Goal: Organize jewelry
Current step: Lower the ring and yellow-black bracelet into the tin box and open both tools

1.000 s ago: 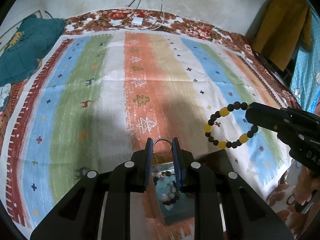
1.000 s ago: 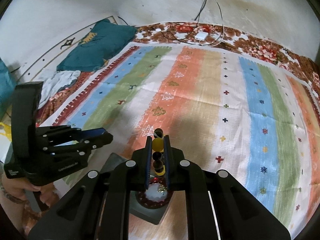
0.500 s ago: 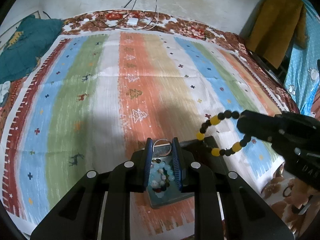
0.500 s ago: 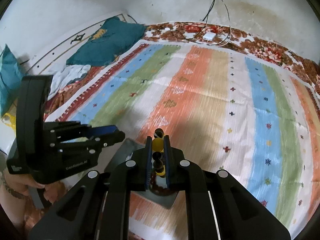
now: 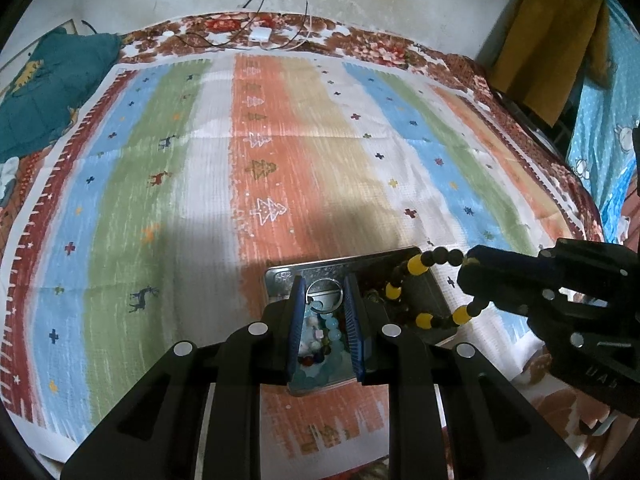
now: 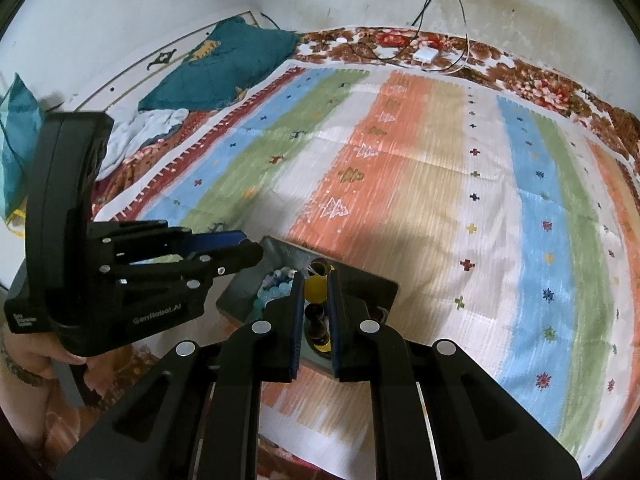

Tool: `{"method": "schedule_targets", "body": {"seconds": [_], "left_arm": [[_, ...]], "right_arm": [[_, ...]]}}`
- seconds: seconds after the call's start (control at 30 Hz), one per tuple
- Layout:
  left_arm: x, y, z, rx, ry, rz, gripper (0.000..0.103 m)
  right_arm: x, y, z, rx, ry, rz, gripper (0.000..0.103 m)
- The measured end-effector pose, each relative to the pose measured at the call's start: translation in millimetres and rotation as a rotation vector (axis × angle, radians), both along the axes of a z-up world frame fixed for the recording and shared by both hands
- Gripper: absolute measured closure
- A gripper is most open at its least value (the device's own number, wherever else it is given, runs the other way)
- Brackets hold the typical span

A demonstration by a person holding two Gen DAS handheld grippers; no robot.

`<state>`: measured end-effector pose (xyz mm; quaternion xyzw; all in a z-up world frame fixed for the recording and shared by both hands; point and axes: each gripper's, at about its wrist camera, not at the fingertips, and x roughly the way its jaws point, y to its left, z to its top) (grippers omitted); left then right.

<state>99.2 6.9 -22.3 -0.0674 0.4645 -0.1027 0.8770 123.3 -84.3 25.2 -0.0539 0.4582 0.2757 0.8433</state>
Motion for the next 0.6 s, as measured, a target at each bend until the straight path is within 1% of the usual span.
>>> {"method": "schedule_targets", "body": {"seconds": [0.1, 0.13, 0.17, 0.2, 0.23, 0.27, 0.3, 0.33, 0.37, 0.43, 0.5, 0.53, 0.57, 0.6], "left_arm": [[0, 0, -2, -0.001, 0.003, 0.002, 0.083], [0, 1, -3, -0.004, 0.008, 0.003, 0.081], [2, 2, -6, -0.004, 0.017, 0.011, 0.073], [2, 4, -7, -0.003, 0.021, 0.02, 0.063], [3, 6, -8, 0.0, 0.023, 0.033, 0.06], [3, 7, -8, 0.007, 0.021, 0.043, 0.059], [4, 8, -7, 0.012, 0.019, 0.05, 0.058], [3, 9, -6, 0.017, 0.014, 0.056, 0.055], [3, 10, -5, 0.018, 0.011, 0.061, 0.05], [2, 12, -3, 0.015, 0.008, 0.062, 0.045], [1, 11, -3, 0.026, 0.004, 0.061, 0.036], [0, 11, -2, 0.031, 0.0, 0.061, 0.034], [-1, 11, -2, 0.038, 0.0, 0.062, 0.03], [-2, 10, -2, 0.044, 0.002, 0.065, 0.025]], "right_arm": [[2, 0, -5, 0.005, 0.022, 0.003, 0.091], [4, 0, -7, 0.006, 0.034, 0.005, 0.091], [5, -1, -10, 0.006, 0.048, 0.0, 0.091], [7, -2, -13, 0.004, 0.058, -0.009, 0.091], [8, -2, -14, 0.0, 0.062, -0.015, 0.09], [9, -4, -15, -0.005, 0.065, -0.021, 0.085], [10, -5, -15, -0.009, 0.064, -0.027, 0.065], [10, -7, -15, -0.015, 0.054, -0.036, 0.055], [9, -8, -13, -0.023, 0.041, -0.04, 0.051], [8, -9, -12, -0.039, 0.025, -0.043, 0.05], [8, -12, -12, -0.037, 0.016, -0.054, 0.041], [7, -14, -12, -0.032, 0.017, -0.062, 0.04], [8, -16, -13, -0.031, 0.019, -0.066, 0.039], [7, -17, -14, -0.029, 0.022, -0.068, 0.034]]}}
